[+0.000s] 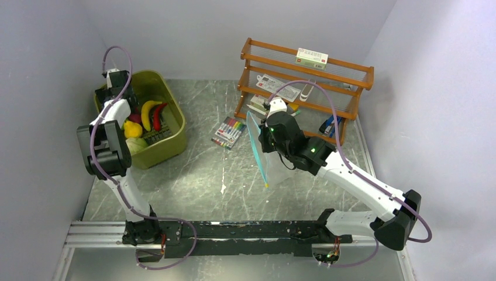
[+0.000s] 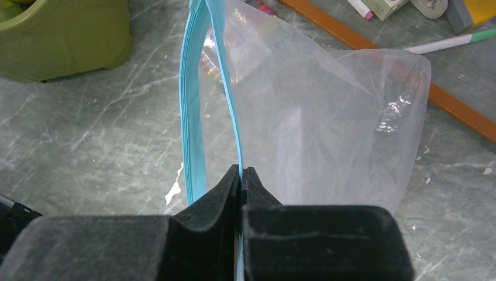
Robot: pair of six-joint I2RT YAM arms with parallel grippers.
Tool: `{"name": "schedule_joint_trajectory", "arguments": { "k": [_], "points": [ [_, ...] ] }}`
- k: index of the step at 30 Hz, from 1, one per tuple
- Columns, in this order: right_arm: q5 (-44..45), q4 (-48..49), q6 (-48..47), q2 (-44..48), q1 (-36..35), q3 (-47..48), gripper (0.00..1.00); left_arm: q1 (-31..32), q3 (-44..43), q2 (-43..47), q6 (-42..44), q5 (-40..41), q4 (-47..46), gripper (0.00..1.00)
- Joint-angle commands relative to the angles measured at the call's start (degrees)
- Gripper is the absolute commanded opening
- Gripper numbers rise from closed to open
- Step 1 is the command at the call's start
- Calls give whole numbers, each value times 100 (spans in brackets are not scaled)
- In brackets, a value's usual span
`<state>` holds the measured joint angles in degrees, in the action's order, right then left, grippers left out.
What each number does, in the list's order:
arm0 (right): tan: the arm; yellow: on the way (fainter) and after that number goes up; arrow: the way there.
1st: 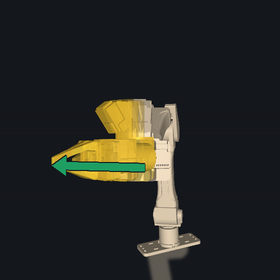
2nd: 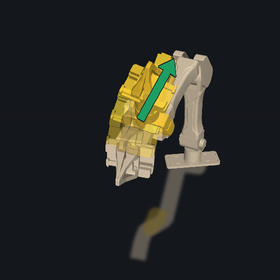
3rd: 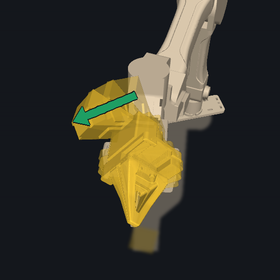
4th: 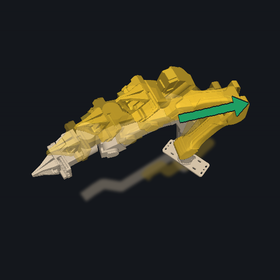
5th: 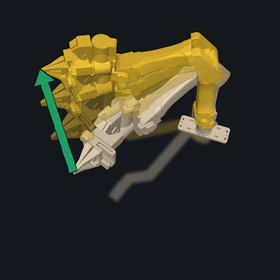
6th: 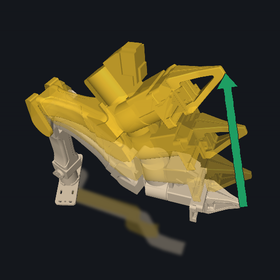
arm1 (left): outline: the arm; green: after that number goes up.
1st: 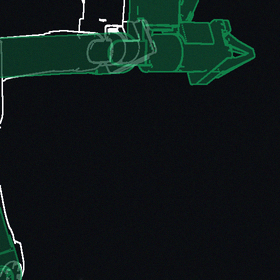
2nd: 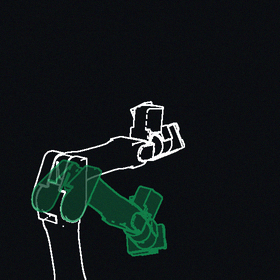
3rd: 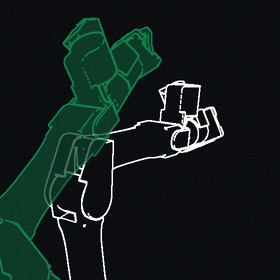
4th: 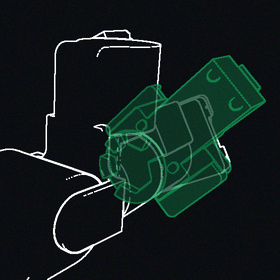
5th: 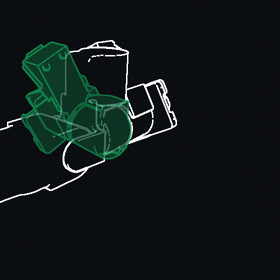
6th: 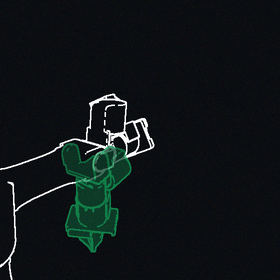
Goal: Place the food in the zip-top bag and seal the zipper
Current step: Pick up the fake vegetable from the bin.
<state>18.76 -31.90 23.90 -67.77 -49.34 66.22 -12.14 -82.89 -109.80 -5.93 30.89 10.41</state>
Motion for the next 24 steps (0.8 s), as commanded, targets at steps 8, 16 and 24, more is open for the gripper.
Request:
{"name": "schedule_joint_trajectory", "arguments": {
  "k": [8, 16, 24],
  "points": [
    [-100, 70, -170, -84, 18, 299, 0, -45, -386, -647, 32, -85, -439, 87],
    [-229, 15, -24, 6, 21, 172, 0, -44, -910, -1205, 194, 144, -389, 90],
    [-165, 0, -26, 51, 17, 84, 0, -47, -793, -1239, 146, 519, -565, 83]
  ]
}}
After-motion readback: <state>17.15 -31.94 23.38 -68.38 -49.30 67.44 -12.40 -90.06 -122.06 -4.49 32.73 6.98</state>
